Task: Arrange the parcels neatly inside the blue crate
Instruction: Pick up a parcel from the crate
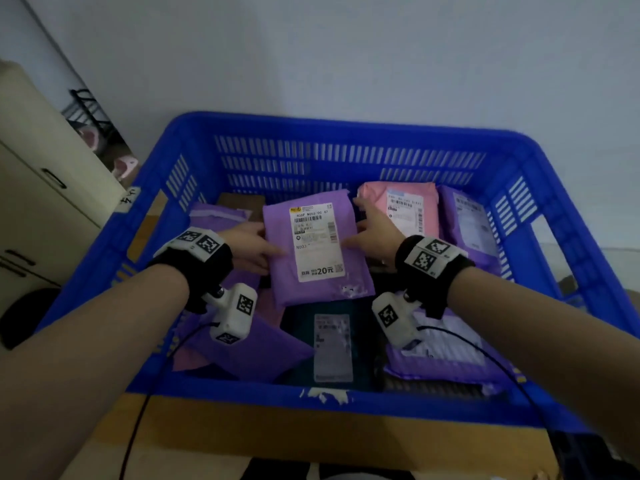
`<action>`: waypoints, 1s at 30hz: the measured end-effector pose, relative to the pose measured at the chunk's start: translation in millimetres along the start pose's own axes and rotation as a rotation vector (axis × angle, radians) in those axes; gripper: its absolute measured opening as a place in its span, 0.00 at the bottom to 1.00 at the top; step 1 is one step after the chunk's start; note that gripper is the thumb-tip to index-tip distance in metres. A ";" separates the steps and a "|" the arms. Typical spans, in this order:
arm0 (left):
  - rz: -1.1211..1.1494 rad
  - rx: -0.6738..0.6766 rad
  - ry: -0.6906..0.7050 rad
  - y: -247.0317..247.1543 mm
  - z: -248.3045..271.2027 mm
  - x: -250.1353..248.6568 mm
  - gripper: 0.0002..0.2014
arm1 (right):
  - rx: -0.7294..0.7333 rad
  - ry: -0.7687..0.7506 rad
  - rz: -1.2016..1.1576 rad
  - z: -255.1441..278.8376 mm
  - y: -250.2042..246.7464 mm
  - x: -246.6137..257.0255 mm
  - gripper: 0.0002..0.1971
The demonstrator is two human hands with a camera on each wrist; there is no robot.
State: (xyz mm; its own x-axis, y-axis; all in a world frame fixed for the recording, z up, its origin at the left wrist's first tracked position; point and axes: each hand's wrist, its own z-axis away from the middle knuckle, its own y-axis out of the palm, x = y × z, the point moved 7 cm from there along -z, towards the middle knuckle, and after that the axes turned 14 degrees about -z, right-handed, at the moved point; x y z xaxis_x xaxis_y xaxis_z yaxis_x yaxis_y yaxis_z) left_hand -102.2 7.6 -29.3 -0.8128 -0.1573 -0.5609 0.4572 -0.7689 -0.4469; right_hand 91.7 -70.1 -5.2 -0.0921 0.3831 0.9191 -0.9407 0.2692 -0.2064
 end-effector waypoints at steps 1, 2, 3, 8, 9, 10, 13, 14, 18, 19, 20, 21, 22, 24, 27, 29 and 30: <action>0.016 0.020 -0.001 4.5 -1.4 0.8 0.18 | 0.019 -0.003 -0.006 5.5 0.8 -1.5 0.41; 0.023 0.042 -0.011 9.0 -2.5 2.2 0.20 | 0.037 0.007 -0.010 11.4 1.6 -5.4 0.40; 0.025 0.071 -0.022 13.3 -3.7 2.4 0.20 | 0.053 0.011 0.001 17.6 1.8 -8.1 0.39; -0.024 0.192 -0.057 26.7 -17.8 5.4 0.16 | 0.097 0.095 0.097 44.5 -5.0 -28.7 0.39; -0.045 0.217 -0.058 30.5 -20.3 4.7 0.14 | 0.104 0.123 0.109 47.8 -6.7 -34.1 0.39; -0.064 0.243 -0.062 34.5 -22.2 3.8 0.12 | 0.107 0.154 0.127 48.8 -8.0 -40.1 0.39; -0.103 0.299 -0.092 43.5 -30.4 2.4 0.11 | 0.132 0.256 0.160 45.3 -12.7 -55.8 0.37; -0.115 0.303 -0.101 44.3 -34.1 2.9 0.13 | 0.132 0.294 0.155 43.0 -14.9 -59.3 0.35; -0.160 0.309 -0.136 51.3 -45.5 7.1 0.21 | 0.201 0.443 0.137 35.5 -12.3 -72.4 0.33; -0.170 0.295 -0.140 52.8 -47.5 9.2 0.24 | 0.228 0.482 0.122 34.2 -9.3 -77.4 0.34; -0.183 0.283 -0.140 54.1 -49.6 11.2 0.27 | 0.250 0.517 0.110 32.7 -6.3 -83.3 0.34; -0.201 0.277 -0.139 55.9 -51.8 13.7 0.29 | 0.269 0.548 0.103 31.4 -3.0 -89.2 0.34; -0.221 0.281 -0.138 57.9 -53.7 16.3 0.29 | 0.287 0.576 0.094 30.2 0.5 -95.0 0.32; -0.263 0.291 -0.133 62.6 -58.4 22.3 0.27 | 0.327 0.647 0.075 31.2 9.9 -107.3 0.22; -0.330 0.290 -0.125 67.9 -63.4 26.1 0.25 | 0.325 0.750 0.120 34.8 21.1 -122.0 0.02; -0.364 0.310 -0.129 73.1 -66.3 27.3 0.25 | 0.347 0.806 0.174 35.3 27.4 -130.2 0.03; -0.382 0.332 -0.132 77.3 -67.5 27.4 0.25 | 0.367 0.818 0.193 33.9 30.3 -134.0 0.08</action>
State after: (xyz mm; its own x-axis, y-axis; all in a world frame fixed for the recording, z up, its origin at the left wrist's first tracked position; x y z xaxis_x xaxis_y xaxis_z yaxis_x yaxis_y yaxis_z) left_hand -64.8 -14.3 -126.2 -0.9478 0.1119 -0.2986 -0.0019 -0.9384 -0.3456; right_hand 64.5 -143.3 -123.2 -0.1296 0.9363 0.3265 -0.9906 -0.1081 -0.0833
